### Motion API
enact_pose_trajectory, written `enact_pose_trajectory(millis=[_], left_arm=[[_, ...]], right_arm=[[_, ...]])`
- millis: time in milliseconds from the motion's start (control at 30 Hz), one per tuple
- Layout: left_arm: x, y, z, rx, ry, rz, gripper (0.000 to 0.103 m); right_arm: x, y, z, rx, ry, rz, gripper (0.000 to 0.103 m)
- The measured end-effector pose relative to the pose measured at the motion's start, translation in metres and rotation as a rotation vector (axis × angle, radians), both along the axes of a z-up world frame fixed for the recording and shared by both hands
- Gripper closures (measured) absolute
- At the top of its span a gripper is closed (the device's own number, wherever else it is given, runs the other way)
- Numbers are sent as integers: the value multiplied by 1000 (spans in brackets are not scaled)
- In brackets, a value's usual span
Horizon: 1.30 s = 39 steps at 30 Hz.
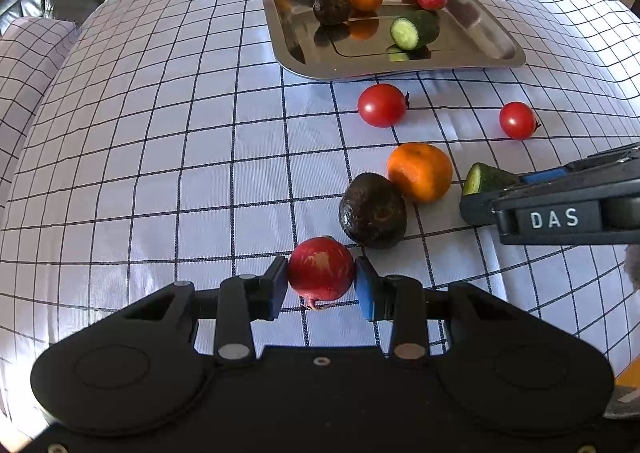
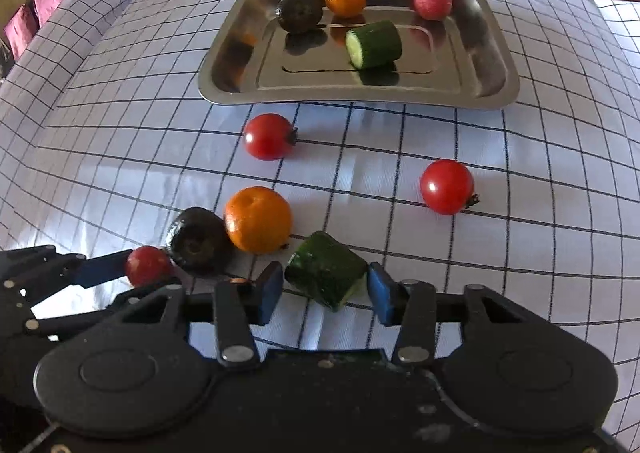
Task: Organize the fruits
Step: 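Grasp the green cucumber piece with the right tool while the left tool holds the red apple, then carry the red apple and cucumber piece over the steel tray with both tools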
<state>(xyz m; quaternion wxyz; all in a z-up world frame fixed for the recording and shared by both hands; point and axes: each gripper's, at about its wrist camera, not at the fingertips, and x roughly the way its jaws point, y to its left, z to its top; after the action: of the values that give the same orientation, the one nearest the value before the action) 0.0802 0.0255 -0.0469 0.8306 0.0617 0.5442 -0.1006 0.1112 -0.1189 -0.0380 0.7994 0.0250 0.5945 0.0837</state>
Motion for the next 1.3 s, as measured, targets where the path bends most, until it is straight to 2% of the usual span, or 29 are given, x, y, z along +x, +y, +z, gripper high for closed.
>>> enact_pose_trajectory(millis=[133, 233, 833, 1300], left_arm=[[-2, -2, 1, 1, -3, -3, 58], [-4, -6, 2, 3, -4, -6, 58], [-14, -3, 8, 19, -21, 29, 58], [-9, -11, 17, 37, -37, 20, 58]], right_arm=[[-4, -5, 3, 16, -16, 5, 66], [-8, -8, 8, 16, -35, 14, 67], [-4, 0, 5, -23, -53, 43, 63], [-10, -10, 13, -46, -79, 9, 67]])
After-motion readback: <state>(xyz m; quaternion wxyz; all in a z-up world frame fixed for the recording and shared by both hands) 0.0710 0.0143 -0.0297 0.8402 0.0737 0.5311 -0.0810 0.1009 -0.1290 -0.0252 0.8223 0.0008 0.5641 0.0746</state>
